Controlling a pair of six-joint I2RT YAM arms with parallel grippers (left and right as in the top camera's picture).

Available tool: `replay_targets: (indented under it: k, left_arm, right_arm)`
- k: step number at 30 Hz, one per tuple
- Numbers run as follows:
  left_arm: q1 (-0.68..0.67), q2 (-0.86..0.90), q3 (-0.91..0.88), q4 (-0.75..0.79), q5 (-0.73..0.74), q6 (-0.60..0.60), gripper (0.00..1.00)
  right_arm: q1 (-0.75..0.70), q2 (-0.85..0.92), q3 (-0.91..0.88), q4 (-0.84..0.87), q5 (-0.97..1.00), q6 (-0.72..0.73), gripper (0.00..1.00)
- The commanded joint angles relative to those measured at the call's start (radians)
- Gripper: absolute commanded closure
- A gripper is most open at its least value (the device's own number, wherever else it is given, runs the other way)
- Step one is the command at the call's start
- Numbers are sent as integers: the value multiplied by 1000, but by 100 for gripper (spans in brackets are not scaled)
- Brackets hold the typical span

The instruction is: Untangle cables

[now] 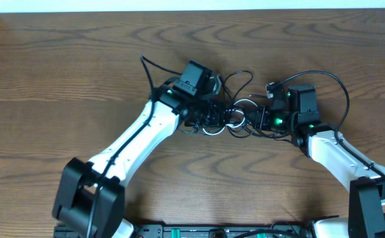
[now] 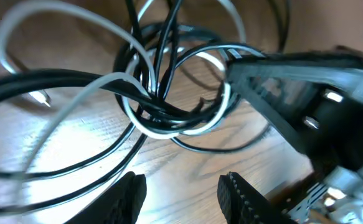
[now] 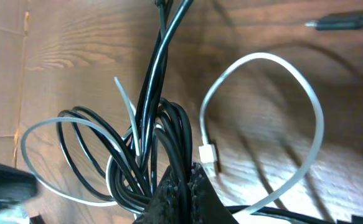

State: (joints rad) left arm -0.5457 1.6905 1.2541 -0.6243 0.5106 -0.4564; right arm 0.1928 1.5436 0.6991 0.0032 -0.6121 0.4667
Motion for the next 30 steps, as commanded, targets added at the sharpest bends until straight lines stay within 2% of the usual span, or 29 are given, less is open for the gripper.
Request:
replay_targets:
  k: [1, 5, 9, 14, 19, 26, 30]
  left_arm:
    - [-18, 64, 5, 17, 9, -150, 54]
    - [-18, 97, 5, 51, 2, -222, 53]
    - [-19, 111, 5, 59, -110, -410, 53]
    - [-16, 111, 5, 69, -136, -616, 53]
    - [-16, 111, 5, 74, -142, -625, 53]
    - [-17, 111, 5, 94, -141, -778, 53]
    - [-30, 111, 5, 92, -142, -800, 53]
  right_arm:
    - [19, 0, 0, 35, -35, -12, 99]
    - [24, 0, 0, 51, -34, -12, 99]
    - [24, 0, 0, 62, -34, -16, 99]
    - [24, 0, 0, 63, -34, -38, 99]
    - [24, 0, 0, 63, -35, -38, 99]
    - [25, 0, 0, 66, -35, -38, 99]
    - [25, 0, 0, 65, -35, -38, 99]
